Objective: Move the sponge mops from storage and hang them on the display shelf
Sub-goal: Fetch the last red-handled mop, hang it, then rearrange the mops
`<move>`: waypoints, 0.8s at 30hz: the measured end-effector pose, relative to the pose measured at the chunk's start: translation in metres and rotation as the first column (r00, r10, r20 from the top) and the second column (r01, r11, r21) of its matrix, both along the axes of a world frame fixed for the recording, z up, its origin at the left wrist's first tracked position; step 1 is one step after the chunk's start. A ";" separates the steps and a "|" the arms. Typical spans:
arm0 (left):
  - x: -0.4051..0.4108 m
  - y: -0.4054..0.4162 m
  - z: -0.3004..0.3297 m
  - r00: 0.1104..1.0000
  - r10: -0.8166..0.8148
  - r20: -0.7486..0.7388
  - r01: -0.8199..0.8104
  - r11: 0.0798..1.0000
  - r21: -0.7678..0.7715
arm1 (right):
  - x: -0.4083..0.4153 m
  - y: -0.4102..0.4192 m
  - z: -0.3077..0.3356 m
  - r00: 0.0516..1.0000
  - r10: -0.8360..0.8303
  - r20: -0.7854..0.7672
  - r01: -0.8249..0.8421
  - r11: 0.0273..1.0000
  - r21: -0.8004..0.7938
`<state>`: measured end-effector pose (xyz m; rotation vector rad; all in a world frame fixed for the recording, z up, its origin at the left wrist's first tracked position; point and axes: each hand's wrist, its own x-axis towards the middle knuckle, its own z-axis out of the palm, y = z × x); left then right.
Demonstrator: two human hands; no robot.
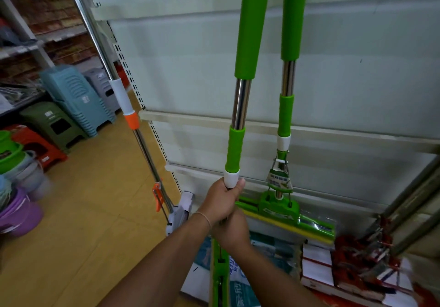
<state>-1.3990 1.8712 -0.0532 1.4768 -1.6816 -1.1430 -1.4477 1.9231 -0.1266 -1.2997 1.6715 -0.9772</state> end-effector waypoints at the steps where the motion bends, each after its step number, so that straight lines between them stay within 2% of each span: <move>1: 0.000 0.001 -0.001 1.000 0.003 0.002 -0.003 1.000 -0.001 | 0.000 -0.003 -0.001 0.999 -0.017 -0.052 0.016 1.000 -0.005; 5: 0.000 -0.001 -0.001 1.000 -0.010 0.002 0.010 0.999 0.037 | -0.004 -0.009 -0.008 0.979 0.000 -0.202 -0.008 0.999 -0.037; 11: -0.007 -0.007 0.003 0.997 -0.069 -0.026 0.071 0.993 0.095 | -0.030 -0.011 -0.005 0.962 0.137 -0.235 -0.132 0.991 0.034; 16: -0.018 -0.015 0.006 0.993 -0.116 -0.011 0.116 0.986 0.120 | -0.061 -0.021 0.006 0.921 0.259 -0.291 -0.219 0.962 0.165; 24: -0.040 -0.023 0.006 0.980 -0.197 0.023 0.194 0.976 0.098 | -0.100 -0.036 0.007 0.901 0.319 -0.294 -0.257 0.939 0.230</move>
